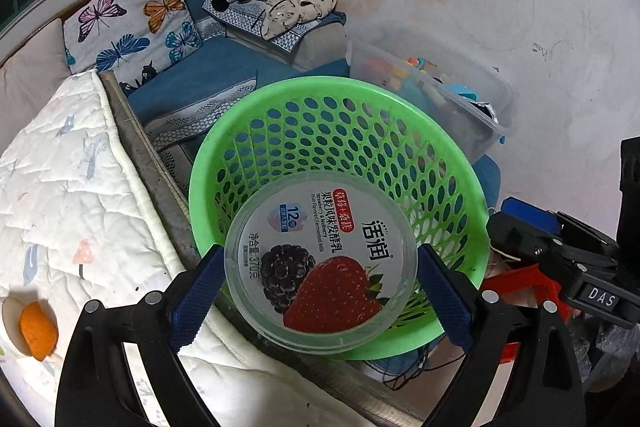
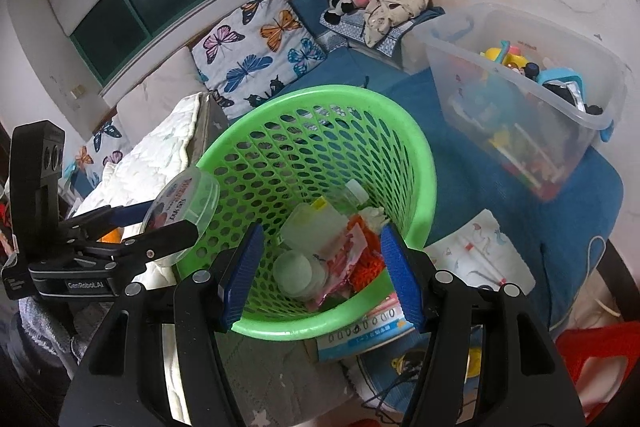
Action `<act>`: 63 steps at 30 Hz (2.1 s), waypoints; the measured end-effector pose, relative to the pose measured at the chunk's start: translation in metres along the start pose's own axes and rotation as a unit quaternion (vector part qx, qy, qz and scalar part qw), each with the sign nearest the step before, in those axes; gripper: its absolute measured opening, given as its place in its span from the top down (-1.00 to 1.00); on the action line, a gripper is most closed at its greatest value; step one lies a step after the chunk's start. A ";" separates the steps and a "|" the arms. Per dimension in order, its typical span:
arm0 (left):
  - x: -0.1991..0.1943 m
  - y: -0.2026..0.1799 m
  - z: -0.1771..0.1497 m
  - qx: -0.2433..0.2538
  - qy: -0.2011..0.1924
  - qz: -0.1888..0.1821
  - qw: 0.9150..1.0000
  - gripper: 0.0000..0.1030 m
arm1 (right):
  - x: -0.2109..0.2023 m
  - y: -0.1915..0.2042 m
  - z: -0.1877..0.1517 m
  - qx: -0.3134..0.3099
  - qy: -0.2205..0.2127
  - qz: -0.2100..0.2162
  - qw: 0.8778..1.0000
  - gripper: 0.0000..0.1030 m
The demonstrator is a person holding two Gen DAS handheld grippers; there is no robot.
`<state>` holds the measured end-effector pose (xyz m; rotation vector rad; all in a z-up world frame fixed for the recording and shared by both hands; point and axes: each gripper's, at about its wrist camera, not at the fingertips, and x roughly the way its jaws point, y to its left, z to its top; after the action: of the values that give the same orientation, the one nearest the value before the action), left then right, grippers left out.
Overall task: Collect trash
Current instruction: 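Carry the yogurt tub and clear cup to the green basket and release both, then move both tools back to the bed toward the paper cup and orange peel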
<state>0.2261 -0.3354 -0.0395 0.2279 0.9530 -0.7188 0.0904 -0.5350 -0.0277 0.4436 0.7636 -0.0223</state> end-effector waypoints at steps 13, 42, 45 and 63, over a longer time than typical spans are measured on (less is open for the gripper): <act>-0.038 0.024 -0.017 -0.019 -0.037 0.014 0.999 -0.80 | -0.002 0.029 -0.002 -0.022 0.000 0.015 1.000 -0.20; -0.149 0.258 -0.111 -0.225 -0.099 0.154 0.957 -0.54 | 0.059 0.187 -0.018 -0.164 0.072 0.111 0.978 -0.20; -0.144 0.272 -0.116 -0.234 -0.092 0.131 0.959 -0.47 | 0.068 0.201 -0.019 -0.176 0.080 0.117 0.974 -0.20; -0.134 0.283 -0.124 -0.205 -0.112 0.012 0.972 0.44 | 0.126 0.282 -0.028 -0.273 0.119 0.146 0.943 -0.20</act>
<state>0.2785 -0.0026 -0.0385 -0.2029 0.8584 -0.4976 0.2134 -0.2507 -0.0233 0.0232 0.8960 0.5193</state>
